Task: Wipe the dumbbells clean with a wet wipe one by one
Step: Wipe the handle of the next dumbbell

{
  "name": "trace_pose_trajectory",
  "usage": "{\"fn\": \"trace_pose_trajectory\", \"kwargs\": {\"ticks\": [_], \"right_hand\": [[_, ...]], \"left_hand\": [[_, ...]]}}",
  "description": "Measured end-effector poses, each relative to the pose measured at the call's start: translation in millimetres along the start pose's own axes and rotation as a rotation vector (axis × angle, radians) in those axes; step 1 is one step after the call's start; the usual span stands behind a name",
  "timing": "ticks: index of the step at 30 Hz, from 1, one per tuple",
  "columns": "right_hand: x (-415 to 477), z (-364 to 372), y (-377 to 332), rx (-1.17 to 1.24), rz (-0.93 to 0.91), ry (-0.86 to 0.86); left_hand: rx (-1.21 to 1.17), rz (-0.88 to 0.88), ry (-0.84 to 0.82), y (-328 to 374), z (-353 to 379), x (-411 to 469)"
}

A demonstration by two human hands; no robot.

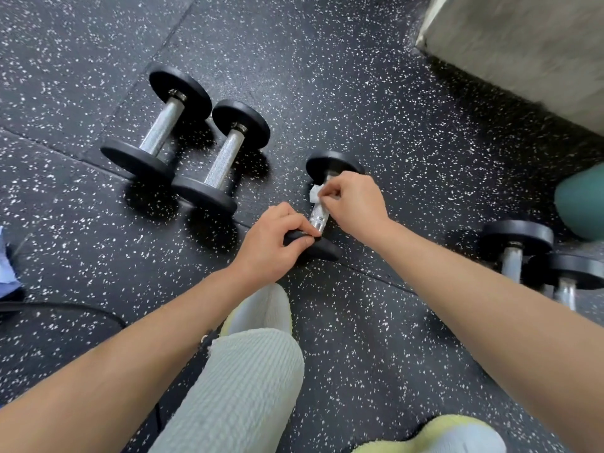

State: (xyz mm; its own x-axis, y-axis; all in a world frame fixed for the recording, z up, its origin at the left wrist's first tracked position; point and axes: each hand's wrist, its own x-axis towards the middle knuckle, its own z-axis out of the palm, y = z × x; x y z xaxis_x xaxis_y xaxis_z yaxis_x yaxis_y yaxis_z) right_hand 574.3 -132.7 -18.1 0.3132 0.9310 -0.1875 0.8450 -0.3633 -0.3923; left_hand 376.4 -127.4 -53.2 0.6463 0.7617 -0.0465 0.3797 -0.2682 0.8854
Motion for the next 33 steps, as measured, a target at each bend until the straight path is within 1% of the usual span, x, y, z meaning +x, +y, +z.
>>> {"fn": "trace_pose_trajectory", "kwargs": {"ticks": [2,5,6,7,8,12,14,16,20,21,22,24,26,28,30,33], "right_hand": [[-5.7,2.0,0.2,-0.001,-0.02,-0.058],[-18.3,1.1,2.6,0.043,-0.059,-0.283],[-21.2,0.2,3.2,0.047,-0.078,-0.33],[-21.6,-0.7,3.5,0.044,-0.096,-0.333],[-19.4,-1.2,4.5,0.039,-0.105,-0.297],[-1.2,-1.7,12.1,0.025,-0.039,-0.069],[-0.5,1.3,14.6,0.03,-0.012,-0.008],[-7.4,3.8,12.8,0.027,-0.018,-0.042],[-22.1,2.3,9.4,0.032,-0.118,-0.304],[-21.4,1.5,9.2,0.035,-0.135,-0.328],[-17.5,1.2,10.4,0.03,-0.138,-0.312],[-6.0,-0.1,13.7,0.004,-0.124,-0.212],[4.7,-2.2,17.3,-0.024,-0.077,-0.109],[8.1,-1.3,19.5,-0.011,-0.031,-0.053],[0.2,-1.8,18.0,-0.001,-0.021,-0.08],[-19.9,-6.3,15.3,0.038,-0.077,-0.281]], "left_hand": [[0.018,0.01,0.006,0.1,0.0,1.3],[0.022,0.023,0.005,0.3,0.9,3.2],[0.016,0.023,0.001,0.9,1.6,3.5],[0.011,0.022,-0.001,1.8,2.3,3.7],[0.007,0.021,-0.002,2.8,3.1,3.6],[-0.009,0.008,-0.01,3.5,2.5,3.4],[-0.028,-0.007,-0.022,2.5,0.4,2.5],[-0.048,-0.016,-0.026,0.7,0.0,1.3],[-0.092,-0.02,-0.037,0.5,3.1,0.9],[-0.099,-0.015,-0.042,0.6,4.0,0.8],[-0.103,-0.013,-0.048,1.2,4.6,0.7],[-0.103,-0.012,-0.06,2.7,5.5,-0.2],[-0.095,0.001,-0.073,4.3,6.9,-0.9],[-0.091,0.011,-0.076,5.6,8.8,-1.2],[-0.09,0.012,-0.069,5.8,10.3,0.0],[-0.061,0.015,-0.065,5.6,10.7,2.5]]}}
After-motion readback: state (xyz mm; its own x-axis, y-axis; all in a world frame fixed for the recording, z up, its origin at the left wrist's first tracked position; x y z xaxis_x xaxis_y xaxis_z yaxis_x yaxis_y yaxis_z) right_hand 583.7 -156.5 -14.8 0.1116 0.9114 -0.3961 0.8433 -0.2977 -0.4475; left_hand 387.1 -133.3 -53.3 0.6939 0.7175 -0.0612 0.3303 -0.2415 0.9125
